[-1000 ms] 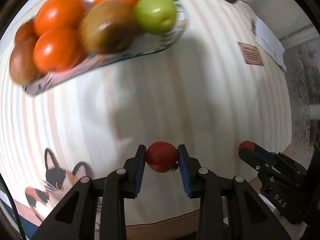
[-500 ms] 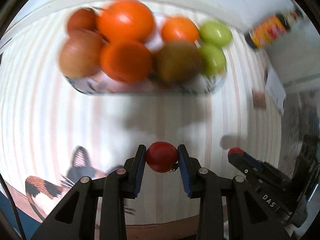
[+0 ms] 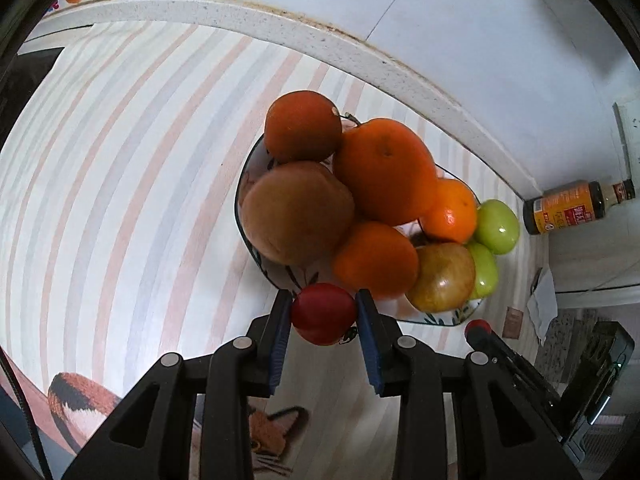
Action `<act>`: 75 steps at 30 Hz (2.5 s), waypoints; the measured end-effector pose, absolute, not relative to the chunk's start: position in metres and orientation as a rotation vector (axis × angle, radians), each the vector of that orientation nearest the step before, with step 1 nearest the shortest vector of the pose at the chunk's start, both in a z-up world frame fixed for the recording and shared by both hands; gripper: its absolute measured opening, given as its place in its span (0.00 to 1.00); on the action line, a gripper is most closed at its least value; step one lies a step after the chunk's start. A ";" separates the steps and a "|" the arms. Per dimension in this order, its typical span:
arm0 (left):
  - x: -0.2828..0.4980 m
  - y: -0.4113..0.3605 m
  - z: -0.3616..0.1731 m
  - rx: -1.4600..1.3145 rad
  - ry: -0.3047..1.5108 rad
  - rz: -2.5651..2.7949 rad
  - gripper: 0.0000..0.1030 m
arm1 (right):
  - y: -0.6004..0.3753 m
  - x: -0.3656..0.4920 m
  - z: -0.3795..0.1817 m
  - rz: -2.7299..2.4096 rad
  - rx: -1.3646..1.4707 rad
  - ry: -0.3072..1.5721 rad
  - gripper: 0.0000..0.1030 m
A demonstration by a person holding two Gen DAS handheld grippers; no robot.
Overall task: Organize fruits
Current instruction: 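Carry both tomatoes onto the plate and open both tools, then lift both open tools up away from the plate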
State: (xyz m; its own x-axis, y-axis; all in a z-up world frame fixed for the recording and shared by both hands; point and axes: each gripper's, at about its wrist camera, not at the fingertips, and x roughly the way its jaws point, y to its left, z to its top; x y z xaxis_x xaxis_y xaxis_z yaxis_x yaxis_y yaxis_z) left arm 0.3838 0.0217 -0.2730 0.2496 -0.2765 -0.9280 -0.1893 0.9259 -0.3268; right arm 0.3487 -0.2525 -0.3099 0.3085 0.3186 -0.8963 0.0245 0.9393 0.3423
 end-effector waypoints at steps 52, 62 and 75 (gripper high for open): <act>0.280 -0.009 -0.172 -0.013 1.065 0.094 0.91 | -0.224 0.287 -0.198 0.091 0.106 1.149 0.94; 0.190 -0.008 -0.111 0.033 0.929 0.018 0.91 | -0.211 0.191 -0.120 0.038 0.126 1.023 0.94; 0.084 -0.003 -0.047 0.058 0.817 -0.050 0.91 | -0.194 0.060 -0.024 0.016 0.147 0.877 0.95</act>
